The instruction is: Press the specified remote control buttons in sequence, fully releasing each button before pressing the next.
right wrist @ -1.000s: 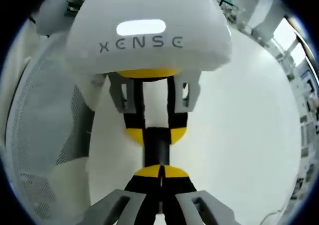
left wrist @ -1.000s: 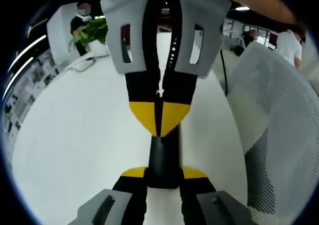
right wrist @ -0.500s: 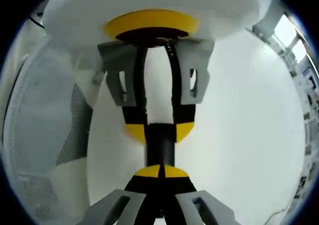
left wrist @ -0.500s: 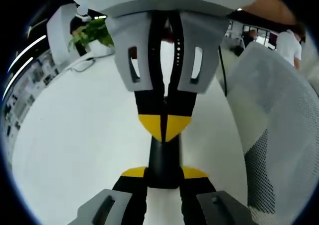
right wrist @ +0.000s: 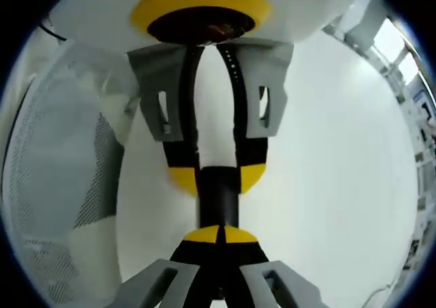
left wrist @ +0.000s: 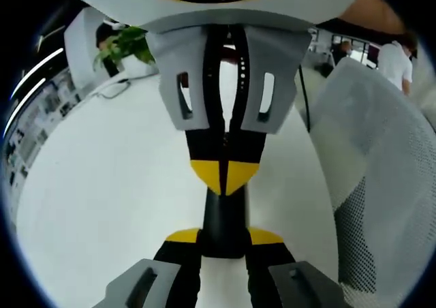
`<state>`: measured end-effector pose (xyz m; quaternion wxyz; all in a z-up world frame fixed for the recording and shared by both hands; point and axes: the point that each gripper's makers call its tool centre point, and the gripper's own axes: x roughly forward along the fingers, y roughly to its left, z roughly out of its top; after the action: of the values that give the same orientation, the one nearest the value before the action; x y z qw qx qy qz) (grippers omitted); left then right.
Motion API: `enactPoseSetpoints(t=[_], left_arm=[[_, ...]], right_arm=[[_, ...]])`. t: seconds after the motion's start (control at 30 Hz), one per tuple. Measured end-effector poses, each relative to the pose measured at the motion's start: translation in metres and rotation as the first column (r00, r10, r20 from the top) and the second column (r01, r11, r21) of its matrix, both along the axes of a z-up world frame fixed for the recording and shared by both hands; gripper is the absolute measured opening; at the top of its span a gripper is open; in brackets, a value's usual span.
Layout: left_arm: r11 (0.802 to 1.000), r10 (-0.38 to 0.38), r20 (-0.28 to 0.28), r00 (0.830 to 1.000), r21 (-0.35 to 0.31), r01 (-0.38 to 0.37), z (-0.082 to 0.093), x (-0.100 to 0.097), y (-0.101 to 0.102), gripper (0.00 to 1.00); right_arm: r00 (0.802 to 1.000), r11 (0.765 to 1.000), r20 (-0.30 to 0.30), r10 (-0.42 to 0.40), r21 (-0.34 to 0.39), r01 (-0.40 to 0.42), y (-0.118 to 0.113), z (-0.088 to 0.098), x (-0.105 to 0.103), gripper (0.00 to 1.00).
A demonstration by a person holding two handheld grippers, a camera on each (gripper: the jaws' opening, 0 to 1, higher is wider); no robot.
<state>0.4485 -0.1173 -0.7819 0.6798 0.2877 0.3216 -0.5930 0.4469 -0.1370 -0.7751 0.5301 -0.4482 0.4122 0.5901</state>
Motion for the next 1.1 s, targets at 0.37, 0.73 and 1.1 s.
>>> enactPoseSetpoints(t=[0.37, 0.73, 1.1], left_arm=[[1.000, 0.000, 0.002, 1.000, 0.003, 0.000, -0.001, 0.001, 0.000, 0.24], [1.000, 0.000, 0.003, 1.000, 0.009, 0.000, -0.001, -0.001, -0.001, 0.24], [1.000, -0.001, 0.004, 1.000, 0.024, 0.001, -0.001, -0.003, -0.001, 0.24]], right_arm=[[1.000, 1.000, 0.015, -0.004, -0.002, 0.004, 0.000, 0.000, -0.001, 0.00], [1.000, 0.999, 0.013, -0.028, 0.029, 0.028, -0.001, 0.003, -0.003, 0.00], [0.999, 0.997, 0.030, -0.031, 0.074, 0.028, 0.003, 0.015, -0.004, 0.10]])
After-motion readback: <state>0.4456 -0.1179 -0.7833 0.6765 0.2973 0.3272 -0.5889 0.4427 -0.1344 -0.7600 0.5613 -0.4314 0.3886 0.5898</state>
